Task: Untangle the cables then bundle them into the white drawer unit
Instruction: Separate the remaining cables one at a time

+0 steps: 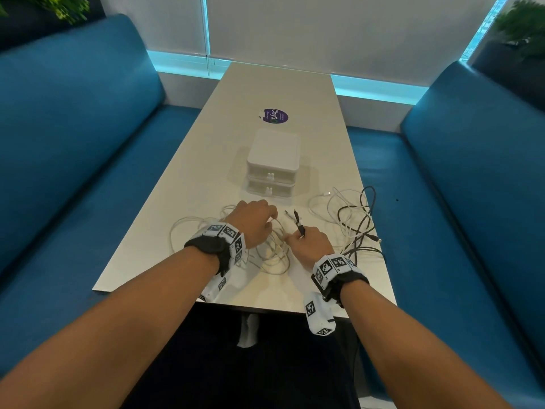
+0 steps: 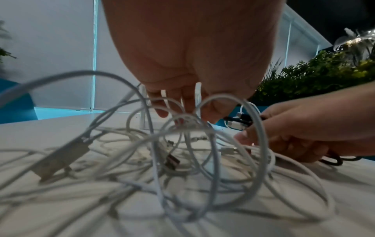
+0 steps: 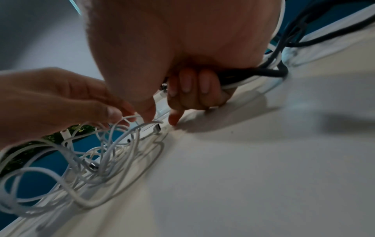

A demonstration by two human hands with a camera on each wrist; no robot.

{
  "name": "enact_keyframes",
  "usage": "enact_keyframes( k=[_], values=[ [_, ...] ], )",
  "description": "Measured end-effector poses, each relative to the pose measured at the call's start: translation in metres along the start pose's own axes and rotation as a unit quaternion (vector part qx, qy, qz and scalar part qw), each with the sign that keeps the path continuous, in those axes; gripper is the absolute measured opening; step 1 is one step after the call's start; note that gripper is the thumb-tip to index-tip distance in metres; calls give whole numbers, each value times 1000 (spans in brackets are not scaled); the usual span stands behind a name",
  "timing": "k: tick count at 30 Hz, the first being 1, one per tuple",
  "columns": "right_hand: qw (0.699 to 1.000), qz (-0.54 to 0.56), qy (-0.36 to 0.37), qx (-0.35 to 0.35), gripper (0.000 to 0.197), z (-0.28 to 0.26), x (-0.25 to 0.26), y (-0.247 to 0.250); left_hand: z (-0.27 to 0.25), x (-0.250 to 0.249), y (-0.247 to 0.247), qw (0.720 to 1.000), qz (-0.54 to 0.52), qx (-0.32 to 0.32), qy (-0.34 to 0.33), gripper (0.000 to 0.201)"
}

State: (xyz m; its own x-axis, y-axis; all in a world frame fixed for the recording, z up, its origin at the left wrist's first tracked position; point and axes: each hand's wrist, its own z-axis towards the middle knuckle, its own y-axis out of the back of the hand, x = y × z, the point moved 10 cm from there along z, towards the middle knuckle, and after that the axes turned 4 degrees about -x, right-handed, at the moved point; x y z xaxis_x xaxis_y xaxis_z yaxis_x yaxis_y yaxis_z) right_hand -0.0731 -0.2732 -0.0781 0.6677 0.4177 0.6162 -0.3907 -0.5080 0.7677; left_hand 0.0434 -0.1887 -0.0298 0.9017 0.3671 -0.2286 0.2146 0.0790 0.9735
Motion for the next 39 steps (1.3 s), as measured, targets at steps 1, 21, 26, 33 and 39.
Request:
enact_keyframes(
  k=[1,21,26,33,39],
  values=[
    [1000,-3,1,4,31,-1,0,-1,0,1,-6,1000,29,5,7,30],
    [1000,-9,16,9,27,5,-7,-7,-2,-12,-28,984,169,44,-38,26],
    [1000,-10,5,12,14,4,-8,-7,-4,6,-8,988,154,-25,19,42],
    [1000,-14,16,0,10,0,-3,-3,-2,-13,39,978,-59,-198,-23,27],
    [1000,-26,10,6,15,0,0,-1,2,-30,26,977,-146,-151,-20,18]
  ],
)
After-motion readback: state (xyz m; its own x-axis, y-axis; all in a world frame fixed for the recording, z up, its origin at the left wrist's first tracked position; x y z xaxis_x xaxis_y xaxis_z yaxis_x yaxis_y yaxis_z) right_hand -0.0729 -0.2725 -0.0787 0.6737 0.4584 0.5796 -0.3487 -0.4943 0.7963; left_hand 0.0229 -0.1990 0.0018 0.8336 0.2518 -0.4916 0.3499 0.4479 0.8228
